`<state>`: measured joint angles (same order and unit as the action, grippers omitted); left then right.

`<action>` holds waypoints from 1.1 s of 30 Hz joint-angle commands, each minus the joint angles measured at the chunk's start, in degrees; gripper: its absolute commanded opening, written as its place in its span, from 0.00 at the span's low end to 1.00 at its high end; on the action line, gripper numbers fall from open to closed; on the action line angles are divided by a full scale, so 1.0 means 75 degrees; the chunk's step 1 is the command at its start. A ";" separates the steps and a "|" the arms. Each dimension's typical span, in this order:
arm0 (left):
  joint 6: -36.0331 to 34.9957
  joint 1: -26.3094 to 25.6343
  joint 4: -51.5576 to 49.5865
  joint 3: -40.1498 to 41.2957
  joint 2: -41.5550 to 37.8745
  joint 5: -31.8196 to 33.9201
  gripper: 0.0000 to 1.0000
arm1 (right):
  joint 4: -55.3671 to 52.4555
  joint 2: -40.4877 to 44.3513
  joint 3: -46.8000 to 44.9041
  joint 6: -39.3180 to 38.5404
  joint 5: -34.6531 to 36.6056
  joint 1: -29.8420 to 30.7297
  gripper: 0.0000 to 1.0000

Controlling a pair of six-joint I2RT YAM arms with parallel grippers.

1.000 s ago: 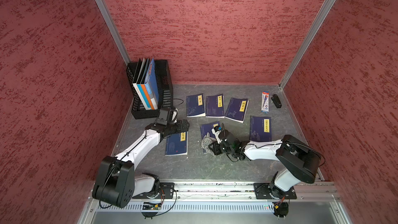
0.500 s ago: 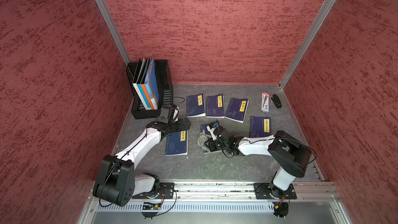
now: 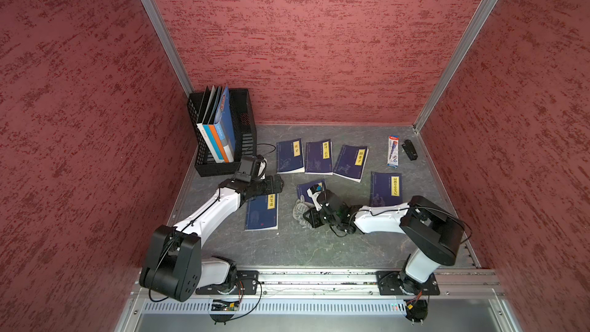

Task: Wipe the cover of the book
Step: Wipe the dirt from the cover of the book.

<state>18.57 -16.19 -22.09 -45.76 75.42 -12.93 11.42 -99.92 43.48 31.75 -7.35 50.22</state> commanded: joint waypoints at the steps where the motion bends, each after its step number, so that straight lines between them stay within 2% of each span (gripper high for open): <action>1: -0.0117 -0.0042 -0.0008 -0.0134 -0.0081 0.0114 0.98 | -0.1331 -0.0954 0.0294 -0.0422 0.0453 -0.0568 0.20; 8: -0.0091 -0.0054 -0.0061 -0.0110 -0.0188 0.0105 0.98 | -0.1323 -0.2014 0.1548 -0.0830 0.0430 -0.1167 0.20; 12: -0.0096 -0.0055 -0.0078 -0.0101 -0.0201 0.0095 0.98 | -0.1492 -0.2066 0.1715 -0.0959 0.0369 -0.1223 0.21; 19: -0.0132 -0.0057 -0.0023 -0.0125 -0.0143 0.0128 0.98 | -0.1041 -0.0900 0.0100 -0.0466 -0.0060 -0.1067 0.21; 27: -0.0155 -0.0057 0.0109 -0.0262 0.0173 0.0111 0.98 | -0.0907 0.0084 -0.1619 0.0762 -0.0073 -0.0306 0.21; 33: -0.0167 -0.0055 0.0126 -0.0285 0.0245 0.0083 0.98 | -0.1206 0.0578 -0.1736 0.0817 0.0278 -0.0274 0.21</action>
<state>18.17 -16.21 -21.96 -46.74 76.69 -12.36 17.17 -93.17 33.17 36.23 -7.25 47.81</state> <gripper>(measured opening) 0.983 0.208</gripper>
